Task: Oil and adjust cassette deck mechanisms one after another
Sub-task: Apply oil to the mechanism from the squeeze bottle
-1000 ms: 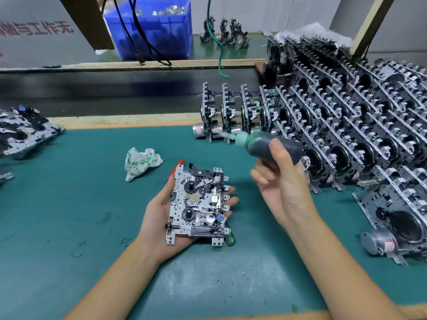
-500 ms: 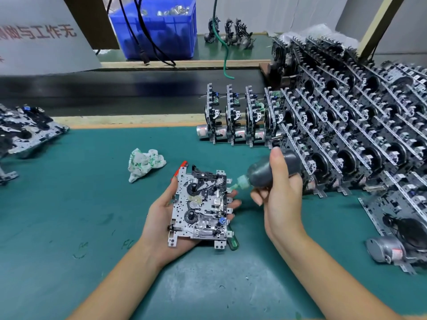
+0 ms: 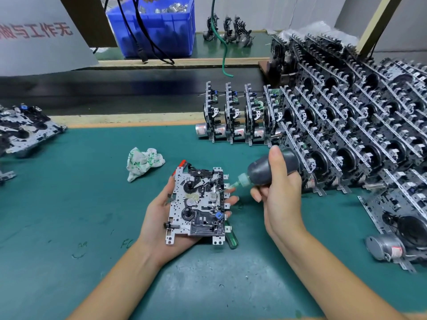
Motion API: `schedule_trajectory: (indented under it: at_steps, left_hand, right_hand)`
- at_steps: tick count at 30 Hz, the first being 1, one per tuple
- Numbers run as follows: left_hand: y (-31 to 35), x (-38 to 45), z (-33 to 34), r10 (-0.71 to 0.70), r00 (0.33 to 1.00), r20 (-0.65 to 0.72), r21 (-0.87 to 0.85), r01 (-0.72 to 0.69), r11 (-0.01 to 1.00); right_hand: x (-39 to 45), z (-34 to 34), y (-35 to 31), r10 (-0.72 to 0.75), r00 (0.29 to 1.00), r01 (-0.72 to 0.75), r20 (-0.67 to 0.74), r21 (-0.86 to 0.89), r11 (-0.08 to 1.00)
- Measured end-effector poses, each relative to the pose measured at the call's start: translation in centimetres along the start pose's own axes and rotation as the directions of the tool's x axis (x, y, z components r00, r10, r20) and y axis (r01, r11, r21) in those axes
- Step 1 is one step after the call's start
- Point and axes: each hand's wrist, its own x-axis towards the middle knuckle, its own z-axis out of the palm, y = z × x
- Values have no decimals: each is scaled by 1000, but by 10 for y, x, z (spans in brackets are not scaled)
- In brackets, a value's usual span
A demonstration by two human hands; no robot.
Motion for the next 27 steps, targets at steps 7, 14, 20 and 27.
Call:
schedule_trajectory:
  at_steps: [7,14,20,27]
  left_hand:
    - [0,0,0,-12,1000,7,0,12,1000]
    - [0,-1,-1,-16,1000,27,11,16,1000]
    - [0,0,-4,-10,1000,25,26,9,1000]
    - [0,2,-4,7,1000,15,70,-8,998]
  right_hand:
    - [1,-1,4,-21,999,22,38,-25,999]
    - [2,-2,5,-51,997,52,55,-15,999]
    - [2,-2,5,-53,995,56,79,-33,998]
    - [8,-7,8,-149,968,189,200,-198,962]
